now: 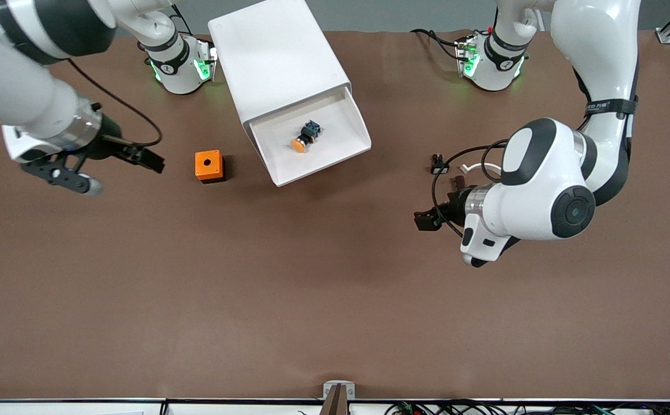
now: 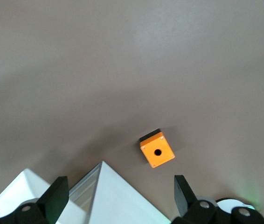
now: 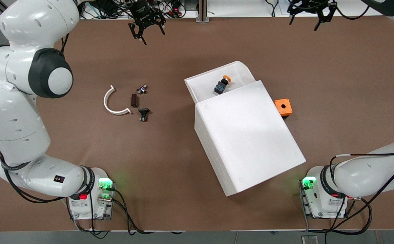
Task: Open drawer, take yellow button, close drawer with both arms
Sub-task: 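Lower the right gripper into the open drawer onto the yellow button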
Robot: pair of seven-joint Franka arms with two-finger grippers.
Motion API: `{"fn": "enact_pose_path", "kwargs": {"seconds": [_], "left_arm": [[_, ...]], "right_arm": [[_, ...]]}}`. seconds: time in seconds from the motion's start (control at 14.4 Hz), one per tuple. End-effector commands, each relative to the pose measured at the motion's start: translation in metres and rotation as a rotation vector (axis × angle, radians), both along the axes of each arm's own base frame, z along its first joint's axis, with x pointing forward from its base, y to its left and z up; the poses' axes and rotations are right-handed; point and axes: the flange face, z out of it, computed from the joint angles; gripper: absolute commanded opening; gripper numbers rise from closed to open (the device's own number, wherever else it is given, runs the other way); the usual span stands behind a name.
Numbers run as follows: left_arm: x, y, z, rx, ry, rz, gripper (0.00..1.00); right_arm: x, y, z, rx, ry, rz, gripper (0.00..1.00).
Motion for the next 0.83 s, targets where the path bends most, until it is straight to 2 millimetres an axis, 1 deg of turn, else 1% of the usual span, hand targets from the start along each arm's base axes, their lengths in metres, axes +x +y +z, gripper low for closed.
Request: {"fn": "enact_pose_path", "kwargs": {"seconds": [0.0, 0.14, 0.21, 0.35, 0.49, 0.56, 0.63, 0.76], "left_arm": [[0.000, 0.001, 0.010, 0.047, -0.098, -0.023, 1.00], [0.010, 0.001, 0.017, 0.089, -0.206, -0.026, 1.00], [0.011, 0.000, 0.018, 0.113, -0.234, -0.039, 1.00], [0.006, -0.010, 0.017, 0.147, -0.243, -0.062, 1.00], [0.005, -0.011, 0.019, 0.148, -0.247, -0.069, 1.00], [0.003, -0.012, 0.024, 0.145, -0.250, -0.070, 1.00], [0.000, -0.010, 0.024, 0.150, -0.238, -0.071, 1.00], [0.001, -0.005, 0.021, 0.154, -0.226, -0.066, 1.00]], "right_arm": [[-0.006, 0.033, 0.003, 0.006, -0.022, -0.056, 1.00], [-0.015, 0.063, 0.003, 0.005, -0.033, -0.079, 1.00], [-0.018, 0.078, -0.001, 0.002, -0.036, -0.089, 1.00], [-0.026, 0.109, -0.012, -0.008, -0.027, -0.093, 1.00], [-0.033, 0.128, -0.020, -0.013, -0.029, -0.116, 1.00], [-0.036, 0.136, -0.026, -0.016, -0.019, -0.122, 1.00], [-0.040, 0.143, -0.027, -0.004, -0.007, -0.131, 1.00], [-0.047, 0.158, -0.027, 0.004, -0.005, -0.151, 1.00]]}}
